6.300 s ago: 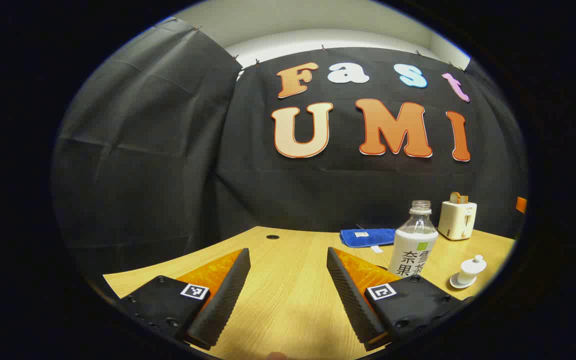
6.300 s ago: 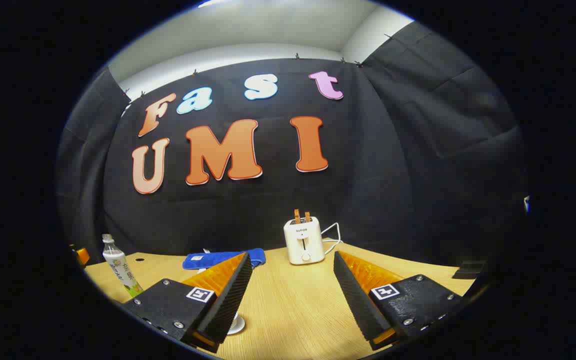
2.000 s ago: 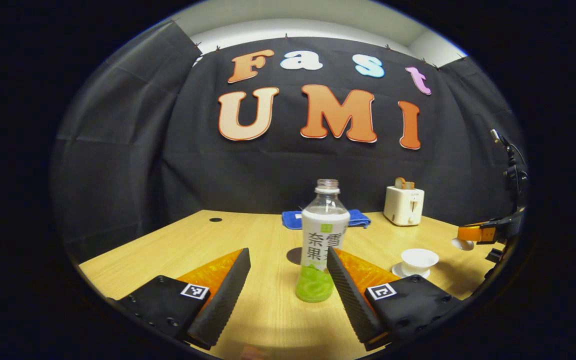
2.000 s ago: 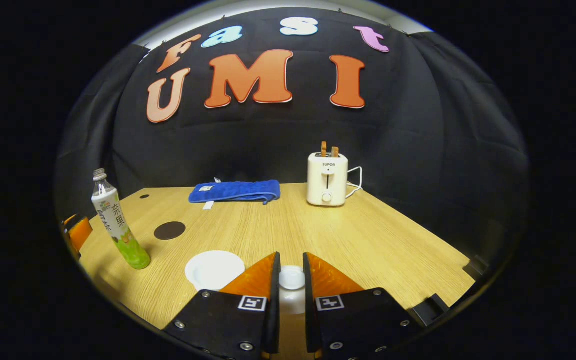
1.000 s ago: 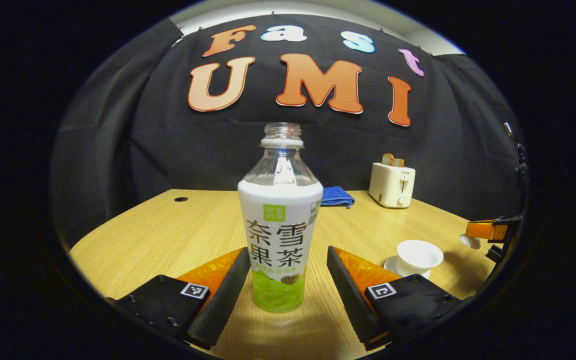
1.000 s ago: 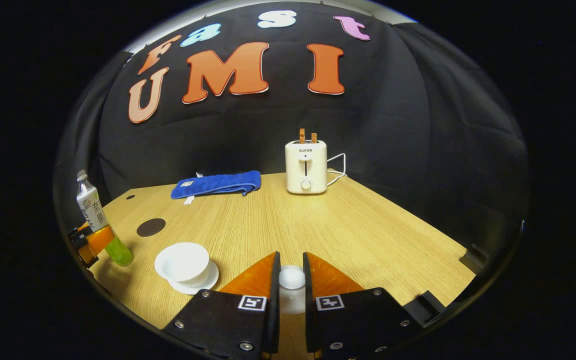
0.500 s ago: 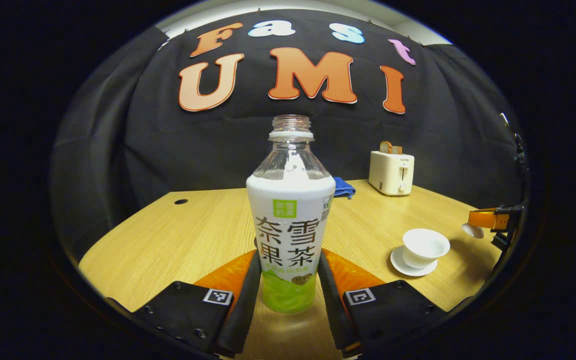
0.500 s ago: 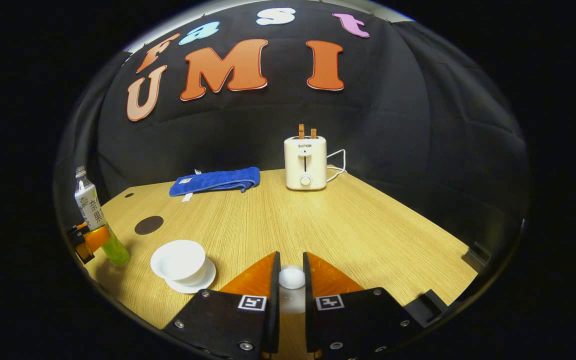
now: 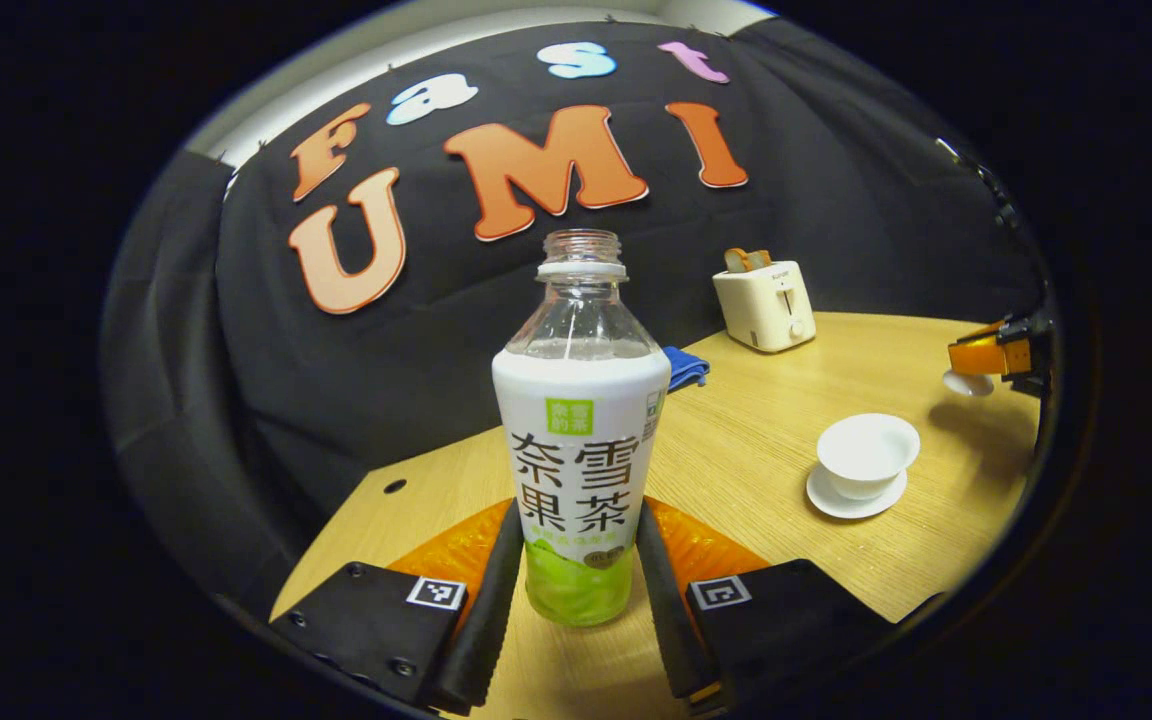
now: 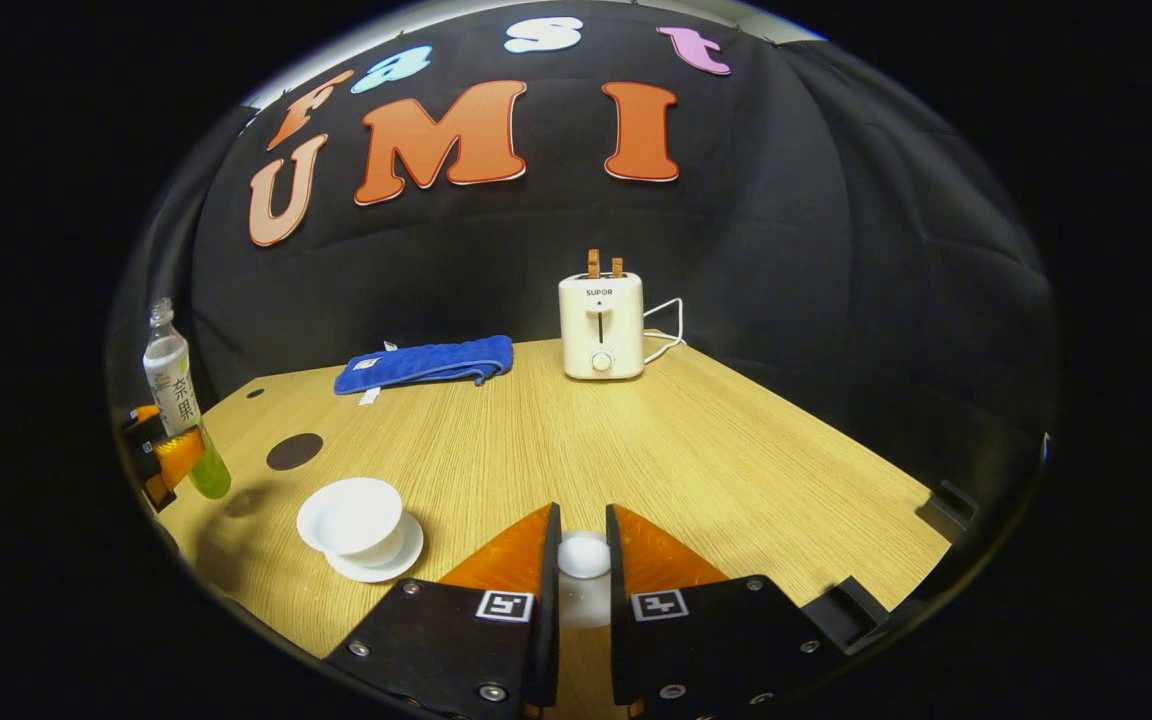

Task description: Open the teacup lid with one hand, grasp the water bottle and pour water into the teacup with the other hand; after pouring, place the water bottle on the coaster and then close the teacup lid.

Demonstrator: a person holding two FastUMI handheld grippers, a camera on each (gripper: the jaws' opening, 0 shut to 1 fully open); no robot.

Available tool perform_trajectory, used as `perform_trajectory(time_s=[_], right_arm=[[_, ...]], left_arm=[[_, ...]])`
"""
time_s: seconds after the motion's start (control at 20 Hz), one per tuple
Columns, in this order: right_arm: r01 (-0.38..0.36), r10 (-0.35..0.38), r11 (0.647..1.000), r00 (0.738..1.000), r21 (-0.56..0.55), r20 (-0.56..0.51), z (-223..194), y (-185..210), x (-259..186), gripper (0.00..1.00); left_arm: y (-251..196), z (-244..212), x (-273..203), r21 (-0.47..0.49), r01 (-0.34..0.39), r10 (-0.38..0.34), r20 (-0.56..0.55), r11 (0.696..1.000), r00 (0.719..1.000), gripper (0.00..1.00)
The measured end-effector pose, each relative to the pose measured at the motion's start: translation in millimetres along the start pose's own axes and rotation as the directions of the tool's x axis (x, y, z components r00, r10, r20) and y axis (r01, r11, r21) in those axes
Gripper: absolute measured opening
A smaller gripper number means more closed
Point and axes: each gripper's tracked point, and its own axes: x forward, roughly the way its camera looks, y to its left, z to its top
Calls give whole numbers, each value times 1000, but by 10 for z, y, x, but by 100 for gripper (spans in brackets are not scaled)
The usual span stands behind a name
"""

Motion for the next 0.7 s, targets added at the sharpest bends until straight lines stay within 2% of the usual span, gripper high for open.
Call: perform_trajectory(time_s=[0.15, 0.35, 0.45, 0.7], right_arm=[[6, -6, 1000, 1000, 7, 0, -5, -37, 5, 21], [9, -9, 1000, 1000, 12, -8, -35, -75, 3, 21], [12, -12, 1000, 1000, 17, -11, -50, -115, 1, 22], [20, -19, 999, 1000, 30, -23, -86, -171, 15, 22]], left_arm=[[-150, 89, 44, 132, 37, -35, -13, 991, 999, 65], [-338, 92, 155, 292, 69, -61, -37, 954, 997, 67], [-397, 68, 223, 391, 72, -61, -41, 917, 997, 67], [-478, -46, 288, 591, 112, -73, -91, 799, 993, 65]])
